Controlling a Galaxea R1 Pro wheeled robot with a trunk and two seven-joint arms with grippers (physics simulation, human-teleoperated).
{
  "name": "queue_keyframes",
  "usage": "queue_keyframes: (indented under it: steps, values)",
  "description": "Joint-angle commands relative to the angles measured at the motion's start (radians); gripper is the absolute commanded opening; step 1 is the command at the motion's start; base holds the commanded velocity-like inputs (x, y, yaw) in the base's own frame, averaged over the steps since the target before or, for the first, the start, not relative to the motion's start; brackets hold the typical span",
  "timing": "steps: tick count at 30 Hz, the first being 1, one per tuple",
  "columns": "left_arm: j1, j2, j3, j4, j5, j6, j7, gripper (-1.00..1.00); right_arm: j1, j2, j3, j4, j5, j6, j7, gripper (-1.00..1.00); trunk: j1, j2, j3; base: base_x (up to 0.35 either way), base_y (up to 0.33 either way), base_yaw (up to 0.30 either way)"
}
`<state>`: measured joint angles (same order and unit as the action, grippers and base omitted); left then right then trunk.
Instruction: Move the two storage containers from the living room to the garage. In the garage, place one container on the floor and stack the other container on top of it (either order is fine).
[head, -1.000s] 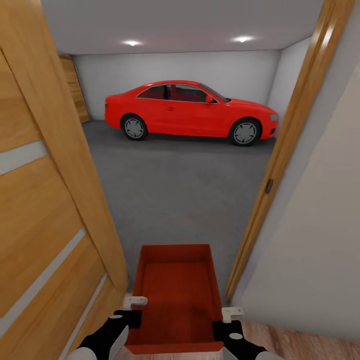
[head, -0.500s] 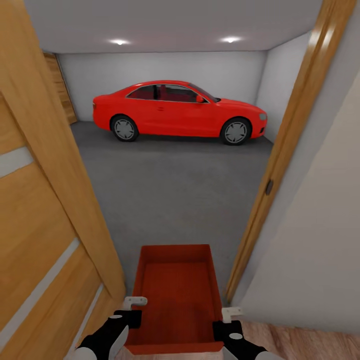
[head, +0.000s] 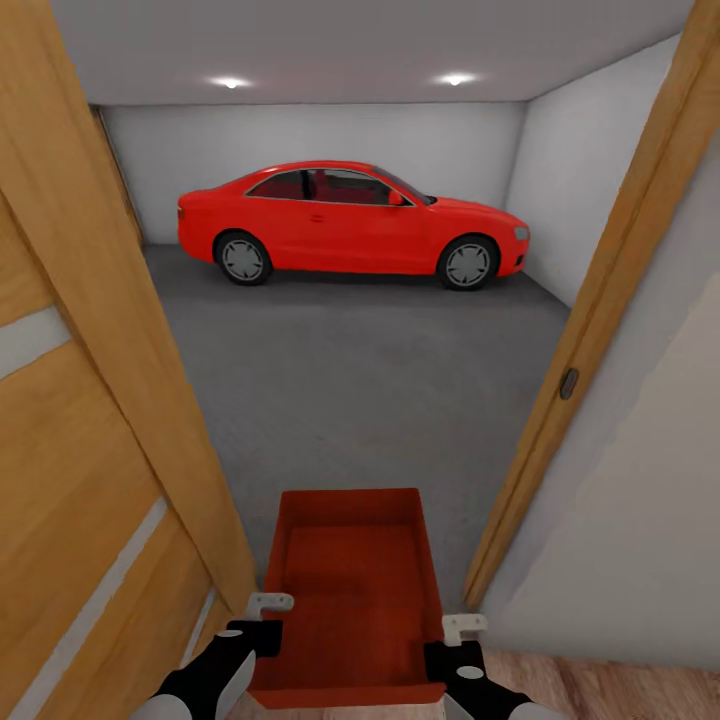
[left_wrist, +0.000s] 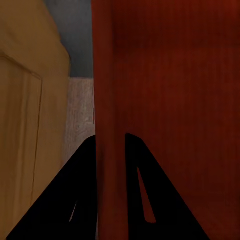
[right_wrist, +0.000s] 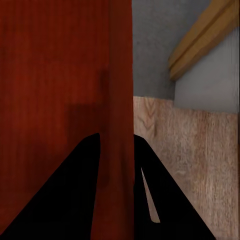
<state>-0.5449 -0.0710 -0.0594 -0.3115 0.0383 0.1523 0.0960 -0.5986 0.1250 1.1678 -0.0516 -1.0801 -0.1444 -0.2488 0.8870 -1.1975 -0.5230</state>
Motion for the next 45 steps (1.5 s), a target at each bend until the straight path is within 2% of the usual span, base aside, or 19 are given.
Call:
queue_keyframes:
  steps: [1, 14, 19, 29, 45]
  values:
    - [0.0, 0.016, -0.008, 0.002, -0.004, 0.007, 0.016, -1.0, -0.001, -0.032, 0.001, 0.001, -0.002, -0.02, -0.007, -1.0, 0.0, -0.001, -0.001, 0.003, 0.005, -0.27]
    - [0.0, 0.016, -0.008, 0.002, -0.004, 0.007, 0.016, -1.0, -0.001, -0.032, 0.001, 0.001, -0.001, -0.02, -0.006, -1.0, 0.0, -0.001, -0.001, 0.0, 0.001, -0.249]
    - [0.0, 0.015, -0.008, 0.002, -0.004, 0.008, 0.016, -1.0, -0.001, -0.032, 0.001, 0.001, -0.002, -0.02, -0.006, -1.0, 0.0, -0.001, -0.001, 0.008, 0.021, -0.024]
    - [0.001, 0.016, -0.007, 0.002, -0.005, 0.009, 0.016, -1.0, -0.001, -0.032, 0.001, 0.001, -0.002, -0.02, -0.006, -1.0, 0.0, -0.001, -0.001, 0.119, 0.231, -0.001]
    - [0.0, 0.016, -0.007, 0.002, -0.005, 0.007, 0.017, -1.0, -0.001, -0.033, 0.001, 0.002, -0.003, -0.021, -0.006, -1.0, 0.0, -0.001, -0.001, 0.007, 0.012, 0.0]
